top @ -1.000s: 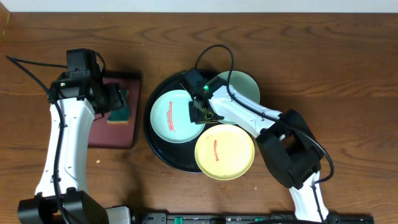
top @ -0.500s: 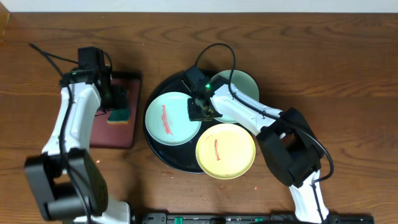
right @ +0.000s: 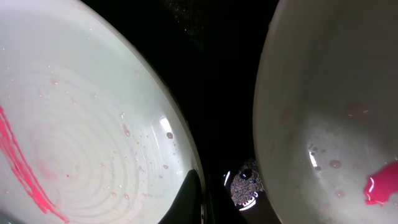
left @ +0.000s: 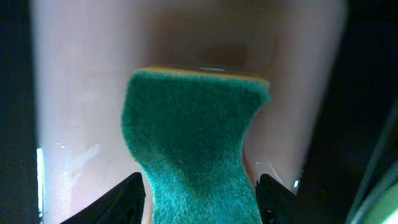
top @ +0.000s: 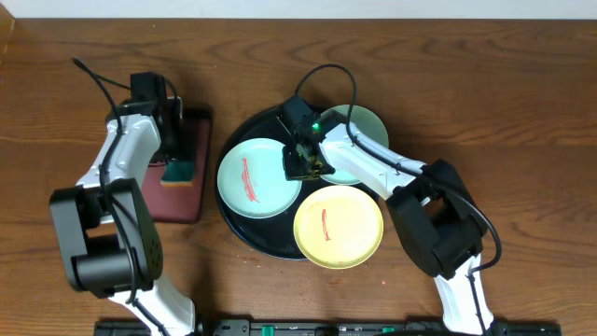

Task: Clean dirty plates on tray and stack at the side
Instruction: 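Lift the sponge with left gripper and move it over the plate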

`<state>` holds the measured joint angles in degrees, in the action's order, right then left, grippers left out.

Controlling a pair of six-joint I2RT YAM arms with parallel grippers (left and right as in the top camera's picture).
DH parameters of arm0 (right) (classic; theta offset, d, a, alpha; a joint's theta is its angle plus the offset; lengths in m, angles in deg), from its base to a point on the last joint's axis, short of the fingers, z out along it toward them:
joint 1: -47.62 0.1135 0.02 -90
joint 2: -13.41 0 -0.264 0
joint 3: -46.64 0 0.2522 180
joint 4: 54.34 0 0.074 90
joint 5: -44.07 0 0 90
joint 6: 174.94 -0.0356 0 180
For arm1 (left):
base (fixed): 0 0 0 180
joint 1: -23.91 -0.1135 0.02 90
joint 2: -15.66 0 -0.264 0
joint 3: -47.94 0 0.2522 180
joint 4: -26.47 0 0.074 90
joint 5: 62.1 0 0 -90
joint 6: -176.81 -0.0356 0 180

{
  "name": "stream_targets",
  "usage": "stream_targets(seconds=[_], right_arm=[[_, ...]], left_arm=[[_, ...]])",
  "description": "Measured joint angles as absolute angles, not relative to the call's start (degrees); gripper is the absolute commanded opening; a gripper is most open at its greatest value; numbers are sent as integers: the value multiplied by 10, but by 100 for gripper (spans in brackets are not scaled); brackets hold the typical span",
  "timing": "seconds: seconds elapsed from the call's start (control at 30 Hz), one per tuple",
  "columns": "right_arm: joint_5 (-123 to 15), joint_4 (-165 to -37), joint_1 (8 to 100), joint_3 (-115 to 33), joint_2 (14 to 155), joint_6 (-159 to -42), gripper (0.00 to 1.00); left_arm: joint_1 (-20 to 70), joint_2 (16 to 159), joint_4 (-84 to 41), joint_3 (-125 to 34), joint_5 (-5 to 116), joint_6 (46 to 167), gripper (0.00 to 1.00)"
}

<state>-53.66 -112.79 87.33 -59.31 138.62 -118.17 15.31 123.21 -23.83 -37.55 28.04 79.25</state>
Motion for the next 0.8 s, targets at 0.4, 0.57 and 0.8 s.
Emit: stream_targets(seconds=[0.4,0.57,0.8], right_arm=[[-537,-1128,873,-593,1386,-1181,1],[-537,-1128,873,-593,1386,-1182,1],[-537,-1128,873,-593,1386,-1181,1]], left_arm=[[149,1265,-237,-379,277,796,8],[147,1265,-239,-380,275,807,7],[148,1229,-304,-402,293,840,7]])
